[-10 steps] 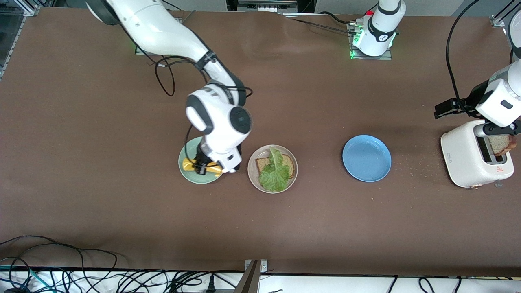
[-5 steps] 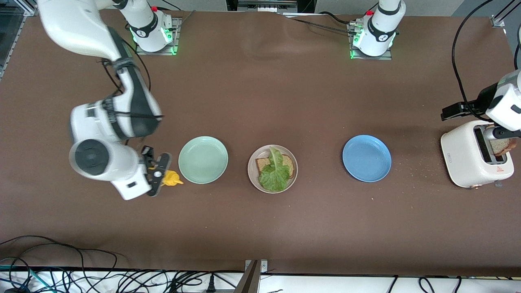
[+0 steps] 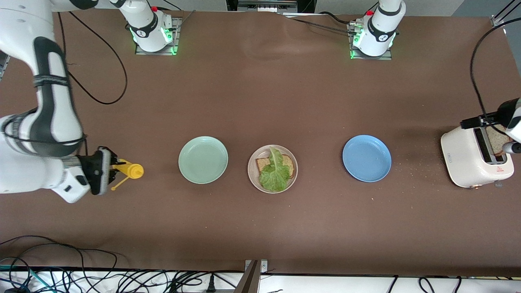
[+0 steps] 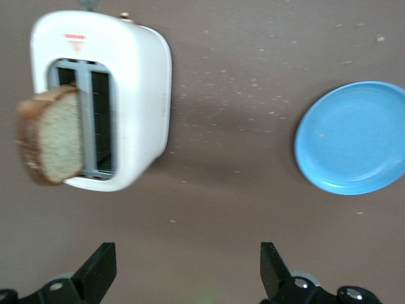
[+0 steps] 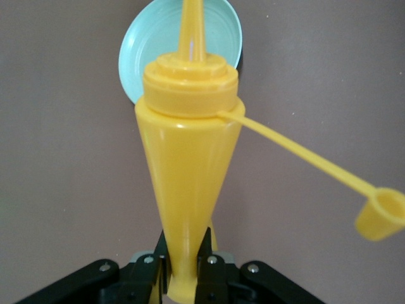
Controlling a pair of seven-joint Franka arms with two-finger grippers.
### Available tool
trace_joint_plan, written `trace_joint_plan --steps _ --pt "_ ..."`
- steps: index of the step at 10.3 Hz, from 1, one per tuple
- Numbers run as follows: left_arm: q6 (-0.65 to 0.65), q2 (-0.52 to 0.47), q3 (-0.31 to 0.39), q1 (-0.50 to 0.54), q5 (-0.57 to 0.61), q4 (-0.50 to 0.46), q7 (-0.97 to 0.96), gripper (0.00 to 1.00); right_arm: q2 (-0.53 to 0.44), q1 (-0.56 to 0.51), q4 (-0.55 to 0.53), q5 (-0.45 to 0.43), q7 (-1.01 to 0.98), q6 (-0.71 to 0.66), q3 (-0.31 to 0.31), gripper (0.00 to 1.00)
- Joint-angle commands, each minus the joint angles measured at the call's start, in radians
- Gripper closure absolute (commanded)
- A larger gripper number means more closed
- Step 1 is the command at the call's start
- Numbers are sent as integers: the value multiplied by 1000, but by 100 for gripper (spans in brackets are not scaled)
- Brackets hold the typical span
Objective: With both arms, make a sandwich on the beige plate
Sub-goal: 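Carry the mustard bottle with the right gripper back to its spot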
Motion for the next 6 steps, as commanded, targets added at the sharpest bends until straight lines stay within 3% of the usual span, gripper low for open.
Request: trace_joint_plan --steps 1,4,6 --pt "7 36 -8 45 80 30 115 0 -35 -87 -113 87 -186 31 19 100" --pt "101 88 -8 146 82 29 264 0 -25 -225 -286 318 -384 80 19 100" --pt "189 131 -8 218 77 29 359 0 8 -275 -321 368 -495 84 19 100"
